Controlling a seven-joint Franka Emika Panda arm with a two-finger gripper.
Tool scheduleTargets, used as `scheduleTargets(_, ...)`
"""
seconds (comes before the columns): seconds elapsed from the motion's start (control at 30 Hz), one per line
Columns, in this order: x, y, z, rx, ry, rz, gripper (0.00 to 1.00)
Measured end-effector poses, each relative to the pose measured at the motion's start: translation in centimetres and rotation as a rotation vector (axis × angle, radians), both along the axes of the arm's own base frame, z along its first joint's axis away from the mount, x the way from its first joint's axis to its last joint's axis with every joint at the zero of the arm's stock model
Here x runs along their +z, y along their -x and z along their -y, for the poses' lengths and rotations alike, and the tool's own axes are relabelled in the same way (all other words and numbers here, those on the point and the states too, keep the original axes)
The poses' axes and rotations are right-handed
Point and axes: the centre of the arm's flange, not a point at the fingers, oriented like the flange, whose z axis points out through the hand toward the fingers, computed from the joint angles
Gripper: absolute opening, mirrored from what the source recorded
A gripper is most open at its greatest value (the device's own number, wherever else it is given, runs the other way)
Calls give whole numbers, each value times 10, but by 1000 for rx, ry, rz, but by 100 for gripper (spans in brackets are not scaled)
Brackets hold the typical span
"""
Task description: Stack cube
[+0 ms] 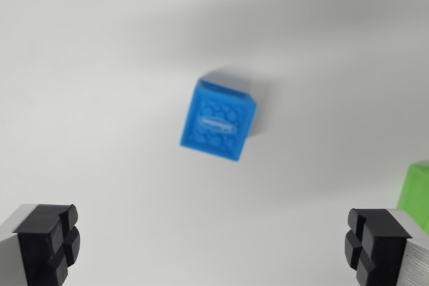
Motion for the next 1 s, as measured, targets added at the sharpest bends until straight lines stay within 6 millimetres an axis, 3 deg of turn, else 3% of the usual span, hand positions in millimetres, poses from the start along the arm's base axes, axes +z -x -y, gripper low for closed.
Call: scheduleTargets(1.0,-124,8,0,-267,-30,-36,100)
